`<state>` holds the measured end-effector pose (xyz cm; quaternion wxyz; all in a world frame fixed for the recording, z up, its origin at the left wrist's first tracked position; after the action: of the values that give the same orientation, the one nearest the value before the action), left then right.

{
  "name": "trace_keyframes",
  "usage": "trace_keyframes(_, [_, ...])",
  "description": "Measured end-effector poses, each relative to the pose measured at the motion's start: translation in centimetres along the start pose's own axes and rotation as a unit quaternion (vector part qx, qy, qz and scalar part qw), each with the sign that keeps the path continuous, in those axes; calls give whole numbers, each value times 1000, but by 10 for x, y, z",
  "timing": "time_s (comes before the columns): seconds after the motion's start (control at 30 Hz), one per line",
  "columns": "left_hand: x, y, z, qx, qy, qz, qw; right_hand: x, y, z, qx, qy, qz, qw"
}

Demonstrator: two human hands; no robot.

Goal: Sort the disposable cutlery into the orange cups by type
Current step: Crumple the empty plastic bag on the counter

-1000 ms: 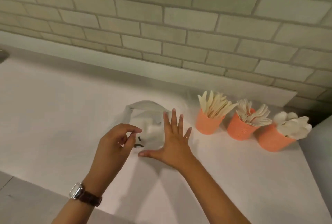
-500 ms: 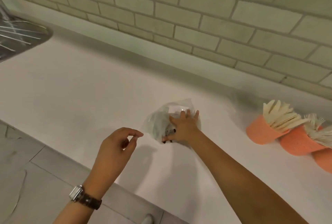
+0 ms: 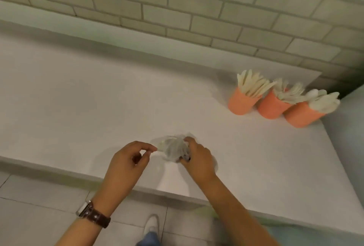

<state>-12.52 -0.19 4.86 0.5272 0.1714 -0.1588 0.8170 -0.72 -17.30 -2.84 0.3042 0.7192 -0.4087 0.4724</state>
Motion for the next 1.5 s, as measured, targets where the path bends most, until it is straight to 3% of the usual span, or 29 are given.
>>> trace_keyframes(0.1, [-32, 34, 12, -13, -11, -40, 999, 9, 61, 28, -2, 61, -37, 997])
trace_keyframes(0.37, [-136, 173, 47, -47, 1, -143, 989, 13, 268, 140, -145, -43, -36, 988])
trace_keyframes(0.53, [-206, 265, 60, -44, 19, -213, 976, -13, 413, 202, -299, -93, -39, 949])
trace_keyframes(0.67, [-245, 312, 66, -41, -3, -290, 956, -35, 475, 238, -359, -135, -61, 922])
trace_keyframes(0.83, [-283, 316, 49, -39, -83, -349, 933, -65, 478, 293, -430, -200, -102, 875])
trace_keyframes(0.97, [-324, 293, 16, -59, -141, -375, 914, -134, 458, 351, -499, -248, -91, 825])
trace_keyframes(1.07, [-356, 278, -30, -68, -155, -385, 907, -213, 442, 405, -498, -203, -164, 827])
trace_keyframes(1.2, [-404, 260, -108, -89, -162, -381, 906, -307, 418, 464, -529, -230, -198, 792])
trace_keyframes(1.43, [-447, 235, -210, -93, -188, -389, 897, -430, 384, 525, -539, -158, -307, 768])
trace_keyframes(1.5, [-447, 232, -221, -95, -183, -384, 900, -444, 377, 533, -526, -121, -282, 793])
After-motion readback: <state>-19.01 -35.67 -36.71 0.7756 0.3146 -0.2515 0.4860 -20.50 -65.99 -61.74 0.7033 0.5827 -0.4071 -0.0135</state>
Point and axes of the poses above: each hand's wrist, its own y-axis away from the middle knuckle, its own x-axis out of the back of the hand, z = x × y, the point moved 2 cm from there along -y, towards the middle knuckle, and after that the axes turned 5 degrees about y, right-handed, at the moved point
